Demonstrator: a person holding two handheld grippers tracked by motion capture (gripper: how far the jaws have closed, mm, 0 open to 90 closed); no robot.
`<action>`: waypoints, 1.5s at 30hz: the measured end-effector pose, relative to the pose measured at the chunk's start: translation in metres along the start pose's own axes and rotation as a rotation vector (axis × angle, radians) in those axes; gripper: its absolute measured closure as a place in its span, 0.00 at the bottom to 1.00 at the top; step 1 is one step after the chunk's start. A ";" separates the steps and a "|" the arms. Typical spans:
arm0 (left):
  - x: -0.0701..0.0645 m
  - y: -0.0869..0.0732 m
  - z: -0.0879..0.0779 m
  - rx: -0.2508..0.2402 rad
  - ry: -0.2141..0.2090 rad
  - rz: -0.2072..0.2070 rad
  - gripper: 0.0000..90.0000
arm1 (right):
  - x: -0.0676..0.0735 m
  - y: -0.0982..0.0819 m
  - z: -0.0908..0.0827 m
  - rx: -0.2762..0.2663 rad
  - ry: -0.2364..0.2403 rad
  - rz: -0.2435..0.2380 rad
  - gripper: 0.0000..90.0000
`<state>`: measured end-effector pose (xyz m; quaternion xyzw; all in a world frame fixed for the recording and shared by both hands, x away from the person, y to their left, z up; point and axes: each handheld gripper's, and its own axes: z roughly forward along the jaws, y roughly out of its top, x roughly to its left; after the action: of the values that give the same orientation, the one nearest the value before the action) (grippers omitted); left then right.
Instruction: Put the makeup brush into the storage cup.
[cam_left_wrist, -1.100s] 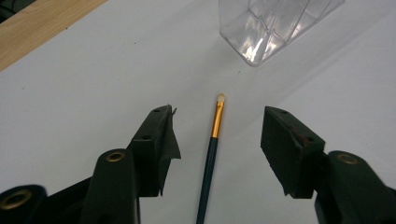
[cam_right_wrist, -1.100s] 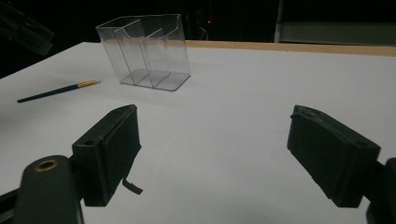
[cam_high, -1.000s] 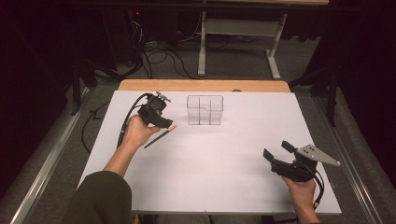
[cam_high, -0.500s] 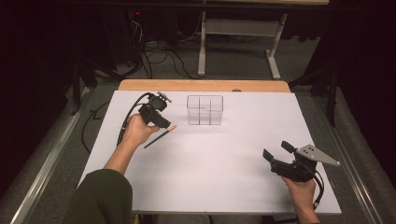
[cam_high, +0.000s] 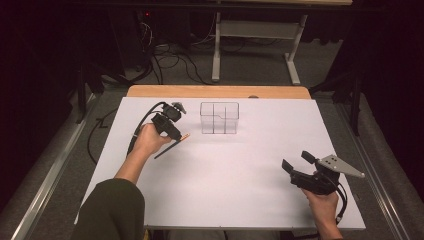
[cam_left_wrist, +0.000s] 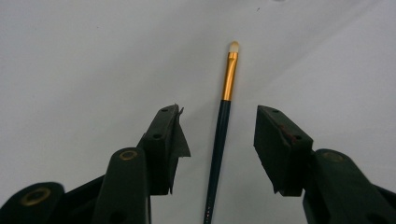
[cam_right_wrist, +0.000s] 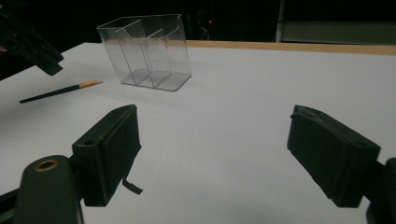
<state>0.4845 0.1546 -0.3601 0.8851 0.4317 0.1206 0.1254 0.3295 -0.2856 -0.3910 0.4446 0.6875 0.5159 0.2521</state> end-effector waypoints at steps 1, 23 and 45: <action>0.000 0.000 0.001 0.007 -0.001 0.002 0.56 | 0.000 0.000 0.000 -0.001 0.001 0.001 0.21; -0.002 0.001 0.028 0.130 -0.017 0.017 0.63 | 0.001 0.000 0.000 0.000 0.006 -0.004 0.21; 0.002 -0.003 0.039 0.153 -0.072 -0.006 0.74 | 0.002 0.000 0.000 0.003 0.012 -0.014 0.21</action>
<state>0.4961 0.1540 -0.3975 0.8944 0.4377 0.0550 0.0732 0.3283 -0.2841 -0.3906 0.4372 0.6927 0.5157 0.2510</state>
